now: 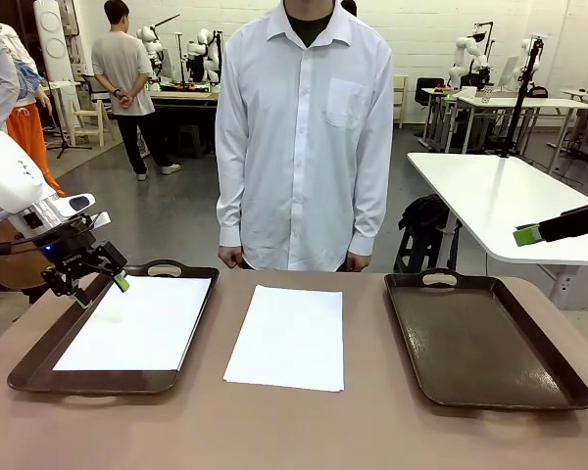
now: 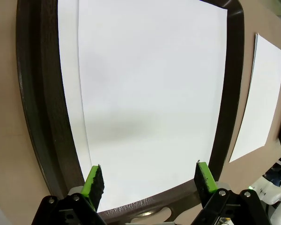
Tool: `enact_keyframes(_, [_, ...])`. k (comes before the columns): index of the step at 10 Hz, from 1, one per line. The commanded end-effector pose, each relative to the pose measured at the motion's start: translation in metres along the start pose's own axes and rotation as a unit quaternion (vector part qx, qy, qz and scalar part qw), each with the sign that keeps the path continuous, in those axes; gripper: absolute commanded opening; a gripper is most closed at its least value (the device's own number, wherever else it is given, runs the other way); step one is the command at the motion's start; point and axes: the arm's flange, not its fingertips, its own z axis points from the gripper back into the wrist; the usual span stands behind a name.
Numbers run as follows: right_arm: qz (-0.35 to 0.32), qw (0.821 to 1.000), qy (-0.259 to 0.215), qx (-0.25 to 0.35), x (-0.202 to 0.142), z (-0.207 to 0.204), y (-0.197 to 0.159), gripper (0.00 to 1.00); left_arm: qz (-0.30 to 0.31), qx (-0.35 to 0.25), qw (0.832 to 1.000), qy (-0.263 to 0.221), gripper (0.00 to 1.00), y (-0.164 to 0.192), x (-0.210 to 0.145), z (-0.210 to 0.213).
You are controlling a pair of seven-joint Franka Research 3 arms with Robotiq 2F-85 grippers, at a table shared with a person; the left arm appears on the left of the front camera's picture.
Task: Sort the A4 documents.
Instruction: Receive the A4 Paper.
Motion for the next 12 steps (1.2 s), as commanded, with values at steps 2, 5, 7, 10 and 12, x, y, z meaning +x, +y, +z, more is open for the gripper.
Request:
enact_keyframes(2, [-0.003,1.000,-0.003,0.008,-0.001,-0.002,-0.002,1.00,-0.004,0.006,1.000,0.001,1.00,0.000,0.002,0.001])
enact_keyframes(5, [-0.003,1.000,-0.003,0.008,-0.001,-0.002,-0.002,1.00,-0.092,0.094,0.991,-0.038,1.00,-0.057,-0.001,0.038])
enact_keyframes(7, [-0.003,1.000,-0.003,0.008,-0.001,-0.002,-0.002,1.00,-0.193,0.095,0.969,-0.120,1.00,-0.112,-0.031,0.076])
enact_keyframes(10, [-0.003,1.000,-0.003,0.008,-0.001,-0.002,-0.002,1.00,-0.283,0.012,0.924,-0.257,1.00,-0.131,-0.105,0.128])
enact_keyframes(12, [-0.003,1.000,-0.003,0.008,-0.001,-0.002,-0.002,1.00,-0.344,-0.024,0.894,-0.286,1.00,-0.111,-0.137,0.148])
